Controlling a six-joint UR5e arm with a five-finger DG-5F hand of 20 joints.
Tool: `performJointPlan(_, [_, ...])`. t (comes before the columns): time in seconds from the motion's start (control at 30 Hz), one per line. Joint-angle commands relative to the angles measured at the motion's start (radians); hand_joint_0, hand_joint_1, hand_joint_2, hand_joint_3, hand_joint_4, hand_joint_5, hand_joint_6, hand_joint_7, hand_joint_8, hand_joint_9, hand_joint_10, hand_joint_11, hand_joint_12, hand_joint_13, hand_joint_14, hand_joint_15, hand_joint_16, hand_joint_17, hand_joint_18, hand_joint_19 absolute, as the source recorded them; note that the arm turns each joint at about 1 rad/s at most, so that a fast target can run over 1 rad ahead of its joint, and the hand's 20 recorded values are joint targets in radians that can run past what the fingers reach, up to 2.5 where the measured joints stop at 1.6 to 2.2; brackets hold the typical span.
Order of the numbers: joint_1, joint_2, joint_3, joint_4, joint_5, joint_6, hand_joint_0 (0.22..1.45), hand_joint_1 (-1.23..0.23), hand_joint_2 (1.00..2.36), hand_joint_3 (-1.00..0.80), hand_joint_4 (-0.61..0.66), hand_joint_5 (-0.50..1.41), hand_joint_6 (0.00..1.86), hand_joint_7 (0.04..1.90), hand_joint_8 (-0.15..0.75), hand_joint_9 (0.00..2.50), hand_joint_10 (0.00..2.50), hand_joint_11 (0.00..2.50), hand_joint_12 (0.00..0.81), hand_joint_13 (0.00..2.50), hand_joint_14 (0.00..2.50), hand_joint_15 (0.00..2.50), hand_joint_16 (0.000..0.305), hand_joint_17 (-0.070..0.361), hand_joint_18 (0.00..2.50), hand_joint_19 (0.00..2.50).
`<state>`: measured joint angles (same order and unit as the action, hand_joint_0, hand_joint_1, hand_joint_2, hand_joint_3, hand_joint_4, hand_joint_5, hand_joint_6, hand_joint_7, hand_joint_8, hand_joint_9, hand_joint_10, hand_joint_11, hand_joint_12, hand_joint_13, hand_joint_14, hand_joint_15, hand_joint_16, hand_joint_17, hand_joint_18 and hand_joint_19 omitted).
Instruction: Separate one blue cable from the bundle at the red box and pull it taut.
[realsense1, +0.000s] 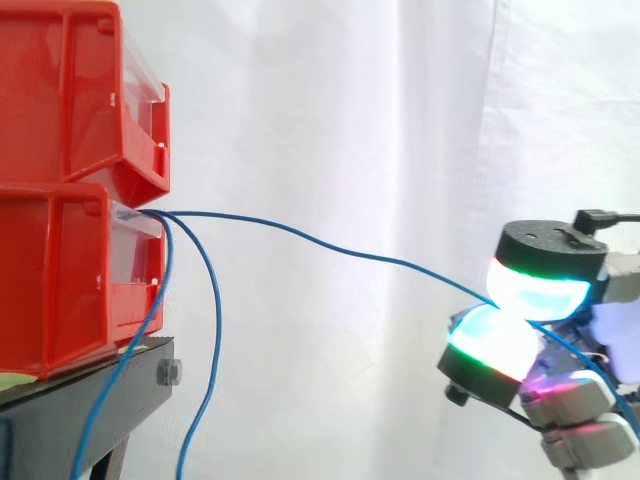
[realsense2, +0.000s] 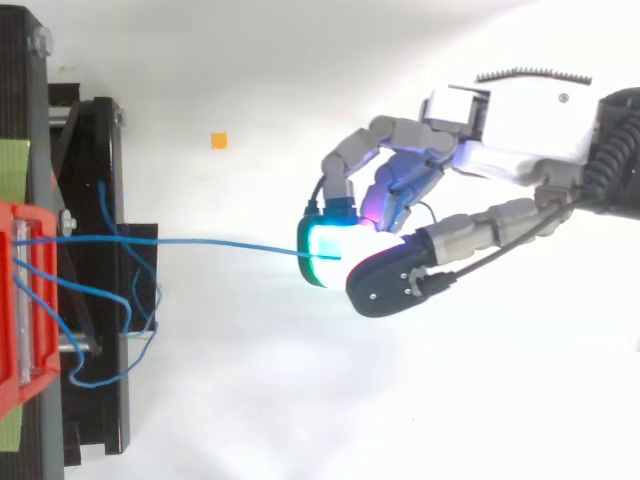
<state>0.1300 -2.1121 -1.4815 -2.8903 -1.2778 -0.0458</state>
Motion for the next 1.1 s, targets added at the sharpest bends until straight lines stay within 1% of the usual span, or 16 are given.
performJointPlan(0.0, [0.028, 0.044, -0.092, 0.052, 0.066, 0.004, 0.66, -0.88, 1.01, -0.13, -0.26, -0.12, 0.94, 1.04, 0.283, 0.74, 0.70, 1.10, 0.331, 1.03, 0.05, 1.41, 0.040, 0.089, 0.75, 0.90])
performJointPlan(0.07, [0.036, 0.055, -0.114, 0.069, 0.080, 0.004, 0.66, -0.88, 1.01, -0.12, -0.26, -0.12, 0.94, 1.04, 0.278, 0.74, 0.70, 1.09, 0.328, 1.03, 0.05, 1.41, 0.040, 0.089, 0.75, 0.90])
performJointPlan(0.13, [0.046, 0.063, -0.154, 0.097, 0.103, 0.011, 0.66, -0.88, 1.01, -0.12, -0.26, -0.12, 0.94, 1.04, 0.278, 0.75, 0.70, 1.10, 0.331, 1.04, 0.03, 1.41, 0.040, 0.089, 0.76, 0.90])
performJointPlan(0.17, [0.048, 0.063, -0.160, 0.105, 0.109, 0.012, 0.66, -0.88, 1.01, -0.12, -0.26, -0.12, 0.94, 1.04, 0.277, 0.75, 0.69, 1.10, 0.334, 1.05, 0.03, 1.41, 0.040, 0.089, 0.76, 0.90])
performJointPlan(0.2, [0.052, 0.063, -0.161, 0.117, 0.113, 0.017, 0.66, -0.88, 1.01, -0.12, -0.26, -0.12, 0.94, 1.04, 0.278, 0.75, 0.69, 1.10, 0.333, 1.05, 0.02, 1.42, 0.040, 0.090, 0.76, 0.90])
performJointPlan(0.33, [0.052, 0.061, -0.163, 0.120, 0.117, 0.017, 0.66, -0.88, 1.01, -0.12, -0.26, -0.12, 0.94, 1.04, 0.279, 0.76, 0.68, 1.10, 0.331, 1.06, 0.01, 1.43, 0.040, 0.090, 0.77, 0.90])
performJointPlan(0.47, [0.054, 0.061, -0.163, 0.145, 0.115, 0.006, 0.66, -0.88, 1.01, -0.12, -0.25, -0.12, 0.94, 1.04, 0.279, 0.76, 0.67, 1.10, 0.333, 1.07, 0.00, 1.43, 0.040, 0.090, 0.77, 0.90])
performJointPlan(0.57, [0.052, 0.061, -0.163, 0.169, 0.115, -0.014, 0.66, -0.88, 1.01, -0.12, -0.25, -0.12, 0.94, 1.04, 0.286, 0.77, 0.67, 1.11, 0.330, 1.07, 0.00, 1.43, 0.040, 0.090, 0.78, 0.91])
performJointPlan(0.67, [0.054, 0.061, -0.163, 0.180, 0.117, -0.035, 0.66, -0.88, 1.01, -0.12, -0.24, -0.12, 0.94, 1.04, 0.287, 0.78, 0.66, 1.12, 0.333, 1.08, 0.00, 1.44, 0.040, 0.091, 0.80, 0.90])
performJointPlan(0.87, [0.052, 0.061, -0.163, 0.178, 0.117, -0.057, 0.66, -0.88, 1.01, -0.11, -0.24, -0.11, 0.94, 1.04, 0.290, 0.79, 0.65, 1.13, 0.335, 1.09, 0.00, 1.43, 0.041, 0.092, 0.82, 0.91])
performJointPlan(1.07, [0.052, 0.061, -0.163, 0.178, 0.117, -0.058, 0.66, -0.88, 1.01, -0.10, -0.24, -0.11, 0.94, 1.04, 0.293, 0.80, 0.64, 1.12, 0.335, 1.10, 0.00, 1.42, 0.041, 0.093, 0.84, 0.91])
